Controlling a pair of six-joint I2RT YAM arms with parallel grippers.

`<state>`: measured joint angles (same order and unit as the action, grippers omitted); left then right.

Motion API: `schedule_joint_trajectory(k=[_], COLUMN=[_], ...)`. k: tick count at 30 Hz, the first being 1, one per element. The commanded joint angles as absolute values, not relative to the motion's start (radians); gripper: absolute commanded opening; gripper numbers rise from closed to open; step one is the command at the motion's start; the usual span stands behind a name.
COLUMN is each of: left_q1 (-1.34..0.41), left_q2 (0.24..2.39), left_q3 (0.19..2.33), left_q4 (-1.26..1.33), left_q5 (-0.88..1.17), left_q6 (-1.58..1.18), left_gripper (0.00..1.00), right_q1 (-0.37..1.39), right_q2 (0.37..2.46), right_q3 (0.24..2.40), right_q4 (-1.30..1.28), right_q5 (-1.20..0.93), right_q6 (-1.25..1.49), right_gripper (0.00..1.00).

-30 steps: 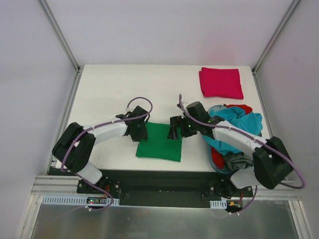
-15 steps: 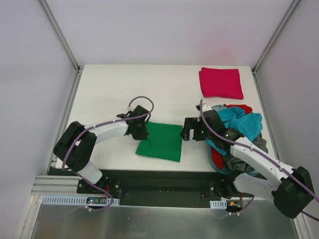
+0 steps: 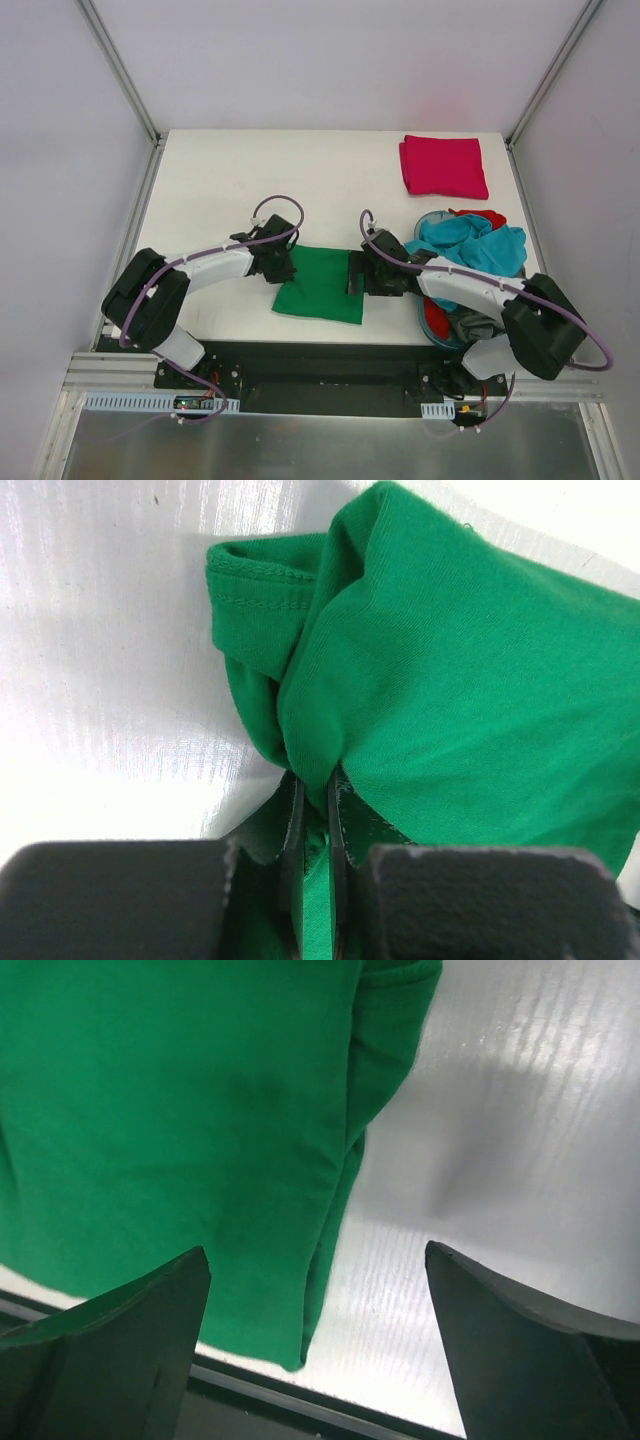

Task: Fold and stack the t-shirts
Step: Put the neatly folded tshirt into the corner of the board with the right arm

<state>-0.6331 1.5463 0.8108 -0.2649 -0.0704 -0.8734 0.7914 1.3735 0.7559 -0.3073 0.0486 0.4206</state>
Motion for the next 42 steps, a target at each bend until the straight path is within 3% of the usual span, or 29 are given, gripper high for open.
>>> schedule_joint_trajectory(k=[1, 10, 17, 22, 23, 26, 29, 33, 42], left_q1=[-0.623, -0.623, -0.623, -0.623, -0.623, -0.621, -0.62, -0.595, -0.537], left_q2=[1.546, 1.545, 1.543, 1.52, 1.508, 1.453, 1.385, 1.287, 1.143], left_q3=[0.764, 0.738, 0.727, 0.753, 0.761, 0.785, 0.781, 0.735, 0.623], left_q4=[-0.31, -0.296, -0.285, -0.285, -0.285, -0.285, -0.288, -0.302, -0.324], left_q5=[-0.086, -0.074, -0.072, -0.074, -0.077, -0.089, -0.1, -0.103, -0.113], left_q6=[-0.884, -0.896, -0.897, -0.879, -0.876, -0.858, -0.851, -0.841, -0.841], left_gripper=[0.0, 0.0, 0.0, 0.0, 0.05, 0.32, 0.67, 0.99, 0.99], right_q1=[0.807, 0.877, 0.919, 0.923, 0.923, 0.919, 0.896, 0.824, 0.69], right_q2=[1.466, 1.592, 1.707, 1.72, 1.723, 1.735, 1.762, 1.813, 2.025], right_q3=[0.808, 0.851, 0.946, 1.075, 1.106, 1.166, 1.227, 1.331, 1.586], right_q4=[-0.253, -0.241, -0.293, -0.377, -0.403, -0.414, -0.414, -0.4, -0.357], right_q5=[0.054, 0.11, 0.198, 0.365, 0.411, 0.517, 0.612, 0.664, 0.859], right_q6=[0.495, 0.552, 0.511, 0.289, 0.24, 0.105, -0.039, -0.181, -0.497], right_gripper=[0.89, 0.68, 0.23, 0.01, 0.01, 0.01, 0.01, 0.01, 0.01])
